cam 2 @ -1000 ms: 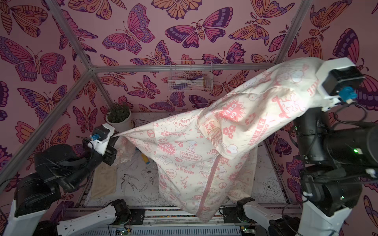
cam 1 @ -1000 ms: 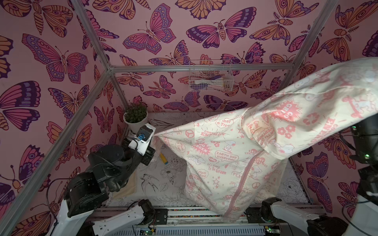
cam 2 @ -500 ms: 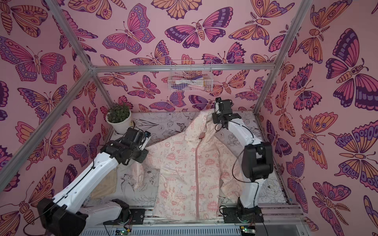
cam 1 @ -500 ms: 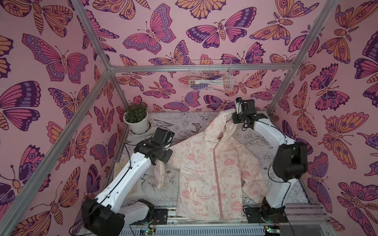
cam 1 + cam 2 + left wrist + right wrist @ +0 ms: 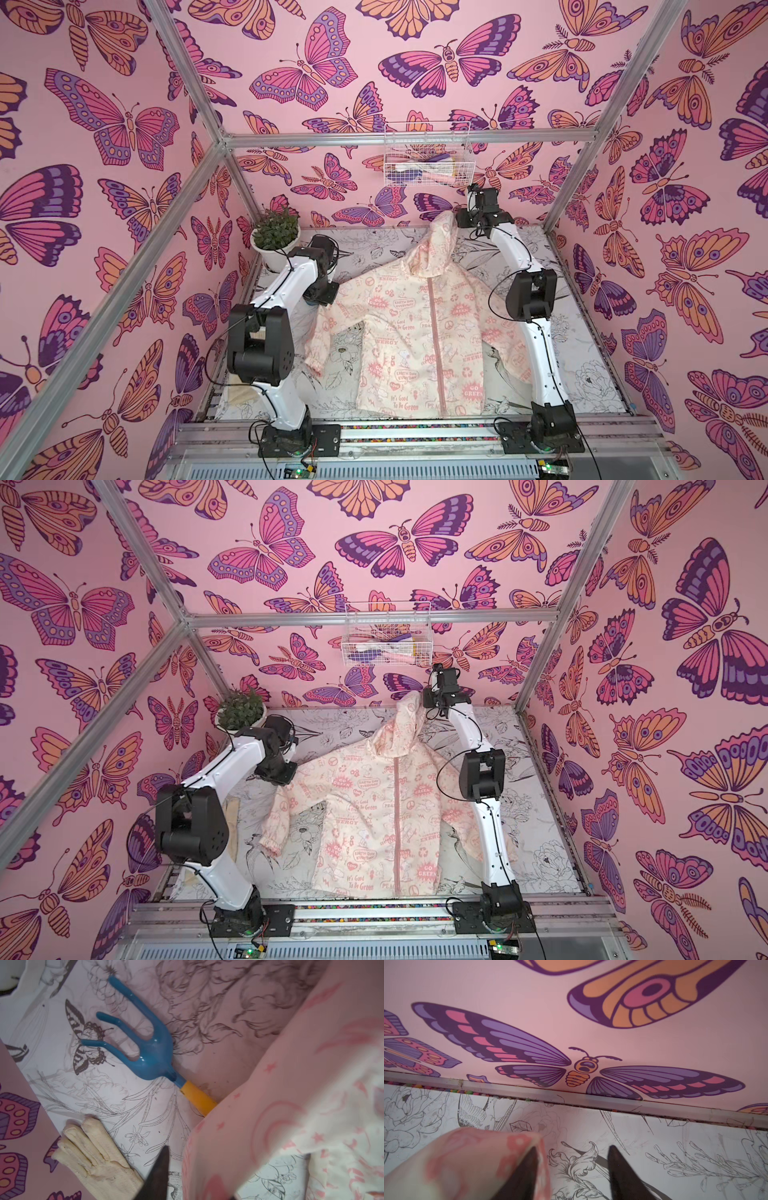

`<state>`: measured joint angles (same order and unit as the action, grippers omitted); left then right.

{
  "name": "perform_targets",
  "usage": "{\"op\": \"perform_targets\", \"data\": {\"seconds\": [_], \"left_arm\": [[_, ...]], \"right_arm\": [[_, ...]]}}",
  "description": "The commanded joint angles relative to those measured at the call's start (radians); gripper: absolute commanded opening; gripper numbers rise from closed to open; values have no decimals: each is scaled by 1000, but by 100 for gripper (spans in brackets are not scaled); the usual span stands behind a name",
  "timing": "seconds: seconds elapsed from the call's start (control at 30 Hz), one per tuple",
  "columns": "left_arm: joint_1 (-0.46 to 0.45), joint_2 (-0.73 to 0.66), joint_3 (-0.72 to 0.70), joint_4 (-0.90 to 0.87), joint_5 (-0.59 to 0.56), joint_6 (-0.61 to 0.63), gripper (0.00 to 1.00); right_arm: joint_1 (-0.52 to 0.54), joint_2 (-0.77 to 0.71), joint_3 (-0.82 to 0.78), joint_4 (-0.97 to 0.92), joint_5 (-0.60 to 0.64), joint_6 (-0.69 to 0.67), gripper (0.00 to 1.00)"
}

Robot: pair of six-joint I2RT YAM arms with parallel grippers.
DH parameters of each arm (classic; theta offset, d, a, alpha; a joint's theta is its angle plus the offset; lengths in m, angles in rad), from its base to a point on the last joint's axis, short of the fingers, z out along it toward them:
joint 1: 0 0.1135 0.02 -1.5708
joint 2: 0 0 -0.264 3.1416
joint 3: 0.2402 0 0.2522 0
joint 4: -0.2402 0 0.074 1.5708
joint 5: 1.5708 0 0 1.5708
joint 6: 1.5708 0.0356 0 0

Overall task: Unzip the jacket
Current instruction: Flatten out the jacket at the center of the board.

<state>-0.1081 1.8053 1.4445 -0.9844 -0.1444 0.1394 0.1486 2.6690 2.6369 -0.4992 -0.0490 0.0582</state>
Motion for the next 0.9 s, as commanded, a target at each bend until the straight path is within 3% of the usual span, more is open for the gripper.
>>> {"op": "perform_targets", "data": {"seconds": [0.0,0.03,0.17,0.3,0.4,0.5,0.57,0.73,0.87], "left_arm": [[48,64,64,-32,-49,28,80],[58,79,80,-30,-64,27,100],[64,43,91,7,-126,5,100],[61,-130,-12,131,-175,-37,100],[61,-271,-112,206,-202,-57,100],[61,-411,-226,274,-204,-67,100],[61,-506,-304,324,-177,-74,100],[62,-653,-405,383,-69,-118,100],[36,-698,-448,446,100,-154,100]], "right_arm": [[-14,1,44,-80,-33,28,74],[-17,-19,26,-94,-25,35,78],[-50,-147,-96,-183,-31,77,90],[-97,-377,-366,-215,-57,146,88],[-150,-587,-650,-208,-49,280,86],[-250,-762,-926,-183,-204,417,80],[-315,-871,-1106,-163,-261,459,75],[-336,-1107,-1385,-240,-78,412,77],[-337,-1264,-1565,-280,-2,465,82]]}}
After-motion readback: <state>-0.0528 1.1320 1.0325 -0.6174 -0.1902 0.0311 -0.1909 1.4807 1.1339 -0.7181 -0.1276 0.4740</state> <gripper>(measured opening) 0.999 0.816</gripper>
